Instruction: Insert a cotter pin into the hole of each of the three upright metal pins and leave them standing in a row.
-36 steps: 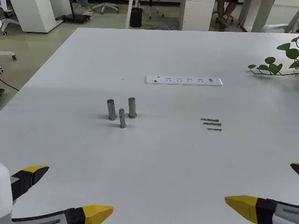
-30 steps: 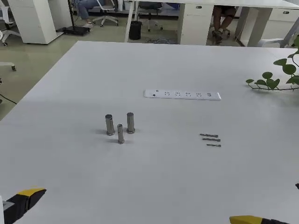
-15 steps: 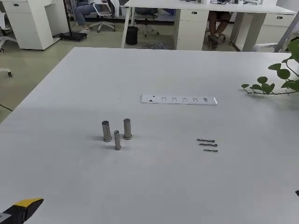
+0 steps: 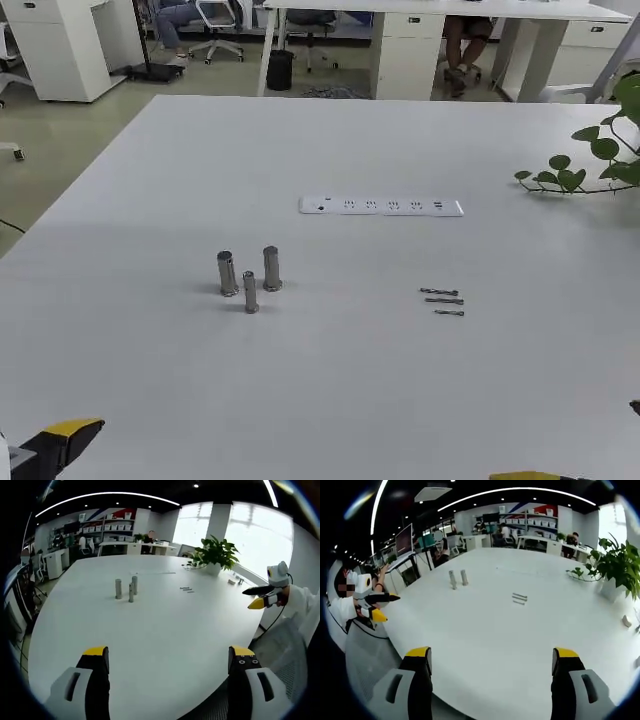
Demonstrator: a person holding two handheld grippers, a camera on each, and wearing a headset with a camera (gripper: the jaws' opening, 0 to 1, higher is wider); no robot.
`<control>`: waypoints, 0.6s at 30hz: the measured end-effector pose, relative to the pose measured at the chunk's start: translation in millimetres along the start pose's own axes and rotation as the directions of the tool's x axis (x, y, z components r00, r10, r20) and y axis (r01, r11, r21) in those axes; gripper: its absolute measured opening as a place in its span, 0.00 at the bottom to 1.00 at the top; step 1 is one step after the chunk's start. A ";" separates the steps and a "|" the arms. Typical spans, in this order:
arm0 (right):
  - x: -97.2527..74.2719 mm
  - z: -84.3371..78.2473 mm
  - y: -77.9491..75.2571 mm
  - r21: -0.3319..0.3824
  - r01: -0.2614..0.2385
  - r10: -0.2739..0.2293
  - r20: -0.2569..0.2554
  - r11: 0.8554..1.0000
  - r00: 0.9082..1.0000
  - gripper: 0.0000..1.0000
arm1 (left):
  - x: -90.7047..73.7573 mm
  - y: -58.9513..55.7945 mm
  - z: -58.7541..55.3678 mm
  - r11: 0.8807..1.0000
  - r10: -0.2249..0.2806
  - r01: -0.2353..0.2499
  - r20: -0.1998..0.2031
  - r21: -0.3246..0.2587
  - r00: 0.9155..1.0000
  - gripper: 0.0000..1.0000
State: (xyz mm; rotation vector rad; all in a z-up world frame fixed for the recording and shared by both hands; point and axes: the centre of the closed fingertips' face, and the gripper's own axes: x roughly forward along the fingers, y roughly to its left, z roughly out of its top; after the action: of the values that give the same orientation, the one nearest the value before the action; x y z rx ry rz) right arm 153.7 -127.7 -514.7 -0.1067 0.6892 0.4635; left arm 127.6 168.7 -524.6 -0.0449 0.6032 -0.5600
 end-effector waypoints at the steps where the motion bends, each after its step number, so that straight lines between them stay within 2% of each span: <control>1: -0.2 -0.3 -0.1 0.001 0.000 0.000 -0.001 1.000 1.000 0.98 | 0.0 0.2 0.0 1.000 0.001 -0.001 0.000 -0.001 1.000 0.99; 8: -4.7 -1.6 -7.0 0.020 0.032 -0.032 0.004 0.999 0.999 0.98 | 0.0 0.8 0.0 1.000 0.003 -0.003 0.000 0.002 1.000 0.99; 18: -3.2 -0.2 -10.0 0.022 0.040 -0.040 0.005 0.999 0.999 0.98 | -2.4 4.2 -0.4 1.000 0.014 -0.014 -0.002 0.001 1.000 0.99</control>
State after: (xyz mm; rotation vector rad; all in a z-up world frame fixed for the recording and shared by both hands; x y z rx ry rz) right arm 155.8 -137.8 -513.4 -0.0979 0.6861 0.4177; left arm 127.8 173.6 -524.5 -0.0387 0.6046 -0.5468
